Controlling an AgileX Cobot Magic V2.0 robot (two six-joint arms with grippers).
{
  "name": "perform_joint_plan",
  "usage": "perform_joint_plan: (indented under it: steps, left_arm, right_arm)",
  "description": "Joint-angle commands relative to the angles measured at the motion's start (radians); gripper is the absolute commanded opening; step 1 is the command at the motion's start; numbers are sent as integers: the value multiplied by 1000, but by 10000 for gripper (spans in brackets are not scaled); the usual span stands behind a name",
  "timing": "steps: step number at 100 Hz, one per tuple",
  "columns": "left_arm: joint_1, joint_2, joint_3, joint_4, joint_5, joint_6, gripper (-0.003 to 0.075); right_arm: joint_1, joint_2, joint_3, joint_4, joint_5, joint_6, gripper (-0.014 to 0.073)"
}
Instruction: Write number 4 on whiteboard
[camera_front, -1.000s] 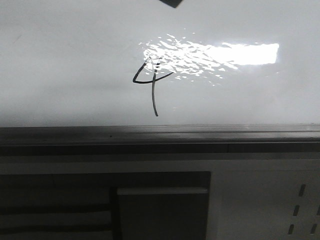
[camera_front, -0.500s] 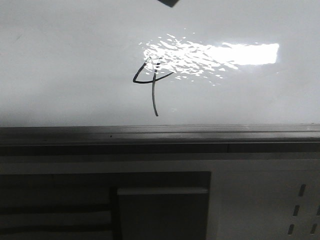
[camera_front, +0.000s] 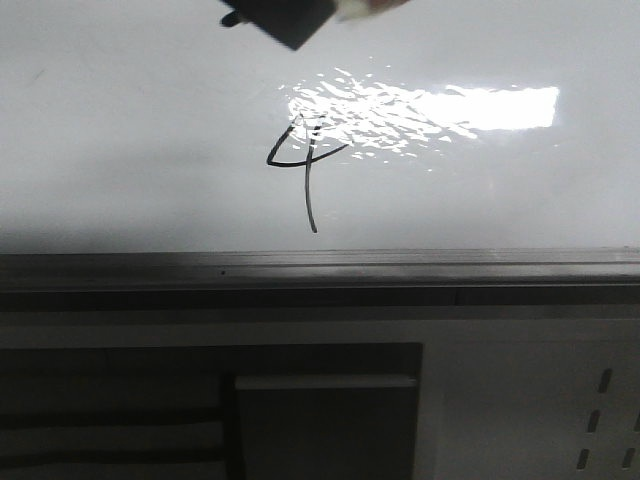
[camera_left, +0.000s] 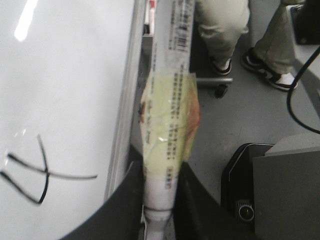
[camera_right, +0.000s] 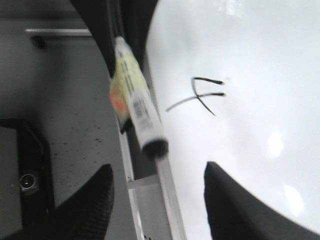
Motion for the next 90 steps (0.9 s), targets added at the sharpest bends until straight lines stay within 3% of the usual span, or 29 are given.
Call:
perform_joint_plan:
  steps: [1, 16, 32, 58, 75, 90]
  left_arm:
    - [42, -34, -32, 57, -28, -140, -20]
    - [152, -91, -9, 144, -1, -354, -20]
    - [294, -214, 107, 160, -65, -460, -20]
    - [519, -407, 441, 67, -431, -570, -20]
    - [540, -415, 595, -43, -745, -570, -20]
    - [540, -360, 606, -53, -817, -570, -20]
  right_arm:
    - [-29, -73, -45, -56, -51, 113, 364]
    - [-62, -144, -45, -100, -46, 224, 364]
    - [-63, -174, -36, -101, -35, 230, 364]
    - [-63, -174, -19, -101, -30, 237, 364]
    - [-63, -174, 6, -101, -28, 239, 364]
    - [-63, -174, 24, -101, -28, 239, 364]
